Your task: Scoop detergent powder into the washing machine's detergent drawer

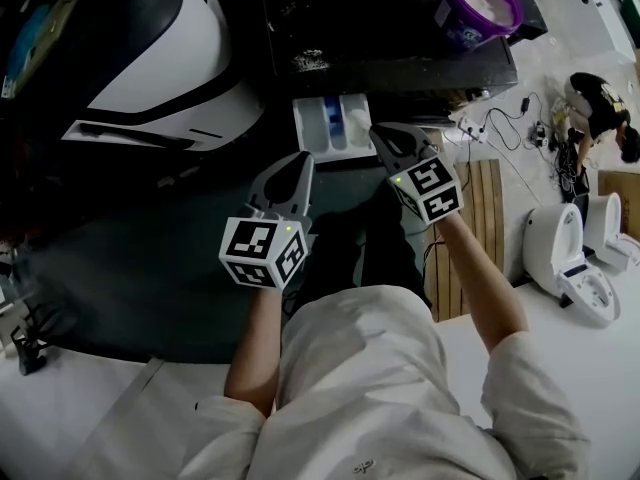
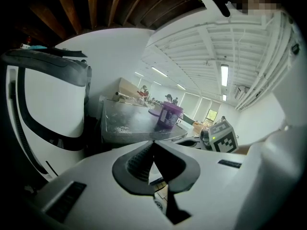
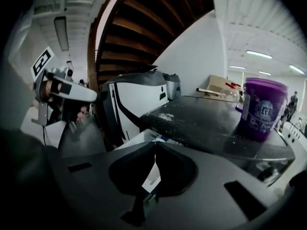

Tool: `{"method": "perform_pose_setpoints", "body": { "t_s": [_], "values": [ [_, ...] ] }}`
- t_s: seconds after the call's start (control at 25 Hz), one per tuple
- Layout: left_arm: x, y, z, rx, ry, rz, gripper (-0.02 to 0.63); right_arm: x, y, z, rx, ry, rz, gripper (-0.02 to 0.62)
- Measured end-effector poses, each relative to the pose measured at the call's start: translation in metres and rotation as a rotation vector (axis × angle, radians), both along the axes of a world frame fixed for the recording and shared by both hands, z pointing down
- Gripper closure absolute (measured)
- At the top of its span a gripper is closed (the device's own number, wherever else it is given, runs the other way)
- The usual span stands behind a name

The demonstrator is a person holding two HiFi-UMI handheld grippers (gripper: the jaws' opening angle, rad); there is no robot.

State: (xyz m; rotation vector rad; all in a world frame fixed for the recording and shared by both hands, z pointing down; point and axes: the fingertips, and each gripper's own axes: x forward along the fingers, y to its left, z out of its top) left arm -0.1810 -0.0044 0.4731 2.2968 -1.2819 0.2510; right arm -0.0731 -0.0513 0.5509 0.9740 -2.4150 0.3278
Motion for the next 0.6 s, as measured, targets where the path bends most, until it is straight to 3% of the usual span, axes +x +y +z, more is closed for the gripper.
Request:
{"method": "perform_pose_setpoints", "body": {
  "t_s": [0.36,0.6],
  "values": [
    [0.000,0.003,-0.006,0.012,0.011,0.020,0.594,0.015,0.001,-0.014,-0.096,-0.201,0.153,0.586],
    [0.004,0.002,-0.009,0.018,0.020,0.034,0.594,0.023,0.006,-0.035,-0.167,-0.390,0.255,0.586]
  ]
}}
